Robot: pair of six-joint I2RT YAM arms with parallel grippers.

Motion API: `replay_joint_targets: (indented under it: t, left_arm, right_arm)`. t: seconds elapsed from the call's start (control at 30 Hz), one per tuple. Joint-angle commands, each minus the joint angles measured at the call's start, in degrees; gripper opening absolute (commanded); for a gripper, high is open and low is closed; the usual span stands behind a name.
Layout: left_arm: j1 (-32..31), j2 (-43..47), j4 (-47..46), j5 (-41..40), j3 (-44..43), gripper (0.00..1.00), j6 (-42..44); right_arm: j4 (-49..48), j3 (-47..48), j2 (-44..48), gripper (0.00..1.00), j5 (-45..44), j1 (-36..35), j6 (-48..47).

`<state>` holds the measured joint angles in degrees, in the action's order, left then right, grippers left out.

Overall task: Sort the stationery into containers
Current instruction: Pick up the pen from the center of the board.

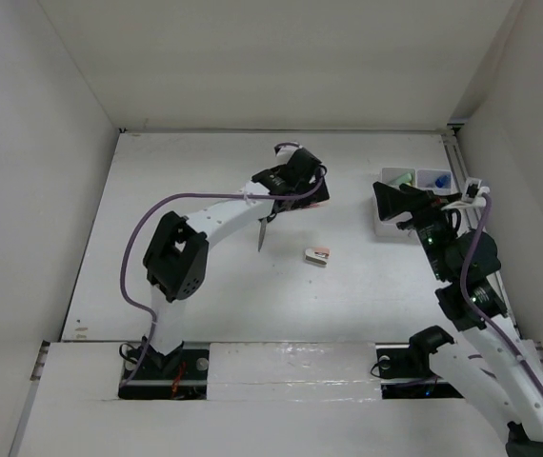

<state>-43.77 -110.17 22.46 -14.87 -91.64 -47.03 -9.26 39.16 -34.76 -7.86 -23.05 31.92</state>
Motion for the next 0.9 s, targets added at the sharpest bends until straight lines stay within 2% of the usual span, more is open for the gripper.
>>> replay_joint_targets:
  t: [0.0,0.07,0.1,0.17,0.37,0.5,0.63,0.87]
  left_arm:
    - [-1.58,-3.20,-0.40,4.74,-9.32,1.00,6.74]
    - [-0.97,-4.00,-1.35,8.35,-10.14,1.00,13.07]
    - [-0.97,-3.22,-4.15,9.94,-9.27,1.00,20.67]
    - [-0.35,-2.68,-4.88,14.15,-7.42,1.00,27.83]
    - [0.53,-7.77,6.87,6.71,-13.55,1.00,46.89]
    - [3.51,-7.26,1.82,11.52,-7.70,1.00,56.22]
    - [4.75,-7.25,-3.11,14.43,-3.64,0.98,63.96]
    - [5.36,-12.08,-6.37,16.54,-4.51,0.98,67.32]
  right_arm:
    - [4.67,1.18,1.28,1.00,2.40,-0.77,0.16]
    - [7.39,1.97,1.89,1.00,3.37,-0.77,-1.15]
    - [8.37,1.98,2.68,1.00,4.51,-0.77,-1.16]
    - [9.95,3.29,3.39,1.00,5.57,-0.77,-2.39]
    - [11.98,3.29,8.56,1.00,7.77,-0.77,-2.92]
    - [11.98,2.77,10.94,1.00,11.45,-0.77,-0.29]
    - [11.98,2.24,12.96,1.00,16.20,-0.77,0.42]
    - [17.95,4.35,16.91,1.00,18.14,-0.77,-0.89]
